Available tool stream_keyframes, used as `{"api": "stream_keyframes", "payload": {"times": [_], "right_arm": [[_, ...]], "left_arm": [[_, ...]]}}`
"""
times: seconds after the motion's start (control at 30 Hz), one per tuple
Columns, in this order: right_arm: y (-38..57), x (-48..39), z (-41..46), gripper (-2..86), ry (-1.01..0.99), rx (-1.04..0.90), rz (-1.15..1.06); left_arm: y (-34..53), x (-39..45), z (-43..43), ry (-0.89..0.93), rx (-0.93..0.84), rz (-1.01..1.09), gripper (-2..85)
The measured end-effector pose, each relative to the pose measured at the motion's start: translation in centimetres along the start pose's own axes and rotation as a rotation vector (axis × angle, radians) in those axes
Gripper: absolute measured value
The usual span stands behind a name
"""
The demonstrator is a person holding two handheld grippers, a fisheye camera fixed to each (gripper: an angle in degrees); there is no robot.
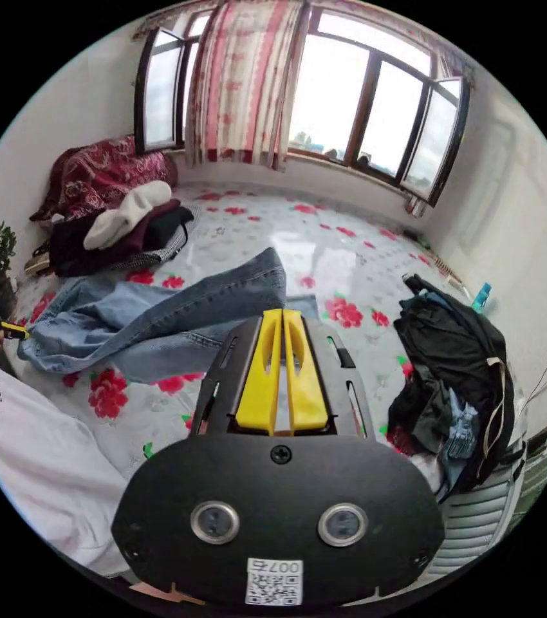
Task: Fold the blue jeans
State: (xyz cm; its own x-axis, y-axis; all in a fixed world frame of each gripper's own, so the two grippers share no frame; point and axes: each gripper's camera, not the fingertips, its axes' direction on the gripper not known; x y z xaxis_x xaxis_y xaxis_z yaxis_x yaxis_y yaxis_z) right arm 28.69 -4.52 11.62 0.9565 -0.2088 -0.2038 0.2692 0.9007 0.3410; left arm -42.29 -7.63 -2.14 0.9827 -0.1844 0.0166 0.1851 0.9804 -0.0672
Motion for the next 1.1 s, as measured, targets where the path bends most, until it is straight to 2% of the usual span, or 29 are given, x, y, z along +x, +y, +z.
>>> {"api": "stream_keyframes", "payload": {"times": [0.07,0.17,0.23,0.3,0.33,0.4,0.47,0.63,0.73,0.93,1.0,1.03,1.1], "right_arm": [[0.9,0.7,-2.5,-0.1,0.014,0.058,0.029],[5.9,1.9,-2.0,0.1,0.008,0.007,0.136],[11.0,3.2,1.3,0.4,-0.031,-0.163,0.334],[19.1,4.1,5.7,1.5,-0.123,-0.512,0.622],[20.8,4.0,6.0,1.8,-0.131,-0.549,0.679],[24.9,3.4,4.5,3.4,-0.171,-0.519,0.842],[25.6,2.9,2.7,4.5,-0.147,-0.446,0.864],[23.0,2.5,1.9,7.8,-0.139,-0.370,0.723],[20.4,1.7,3.5,9.4,-0.172,-0.367,0.615],[15.4,-5.9,8.5,8.7,-0.132,-0.499,0.126],[15.2,-7.3,11.9,5.4,0.064,-0.695,-0.020],[15.1,-7.0,12.4,4.6,0.125,-0.722,-0.032],[13.9,-3.2,12.0,3.0,0.251,-0.687,0.097]], "left_arm": [[1.0,-0.6,-2.3,-0.062,0.032,0.031,0.4],[2.0,-1.3,-2.5,-0.057,0.039,0.053,0.6],[2.4,-1.7,-0.8,-0.039,0.003,0.047,1.0],[2.9,-2.1,2.1,-0.022,-0.075,0.035,2.0],[3.3,-2.3,4.0,0.001,-0.139,0.015,2.9],[4.3,-2.6,5.3,0.030,-0.172,-0.023,3.9],[5.5,-3.4,4.3,0.066,-0.106,-0.116,4.6],[6.5,-4.5,2.2,0.101,-0.025,-0.189,6.5],[6.6,-4.4,2.2,0.107,-0.037,-0.198,7.9],[7.3,-2.7,3.8,0.114,-0.071,-0.210,7.7],[7.4,-2.5,5.4,0.099,-0.111,-0.211,6.9],[7.5,-2.5,6.7,0.080,-0.154,-0.209,6.5],[7.4,-2.6,6.4,0.077,-0.144,-0.200,6.4]]}}
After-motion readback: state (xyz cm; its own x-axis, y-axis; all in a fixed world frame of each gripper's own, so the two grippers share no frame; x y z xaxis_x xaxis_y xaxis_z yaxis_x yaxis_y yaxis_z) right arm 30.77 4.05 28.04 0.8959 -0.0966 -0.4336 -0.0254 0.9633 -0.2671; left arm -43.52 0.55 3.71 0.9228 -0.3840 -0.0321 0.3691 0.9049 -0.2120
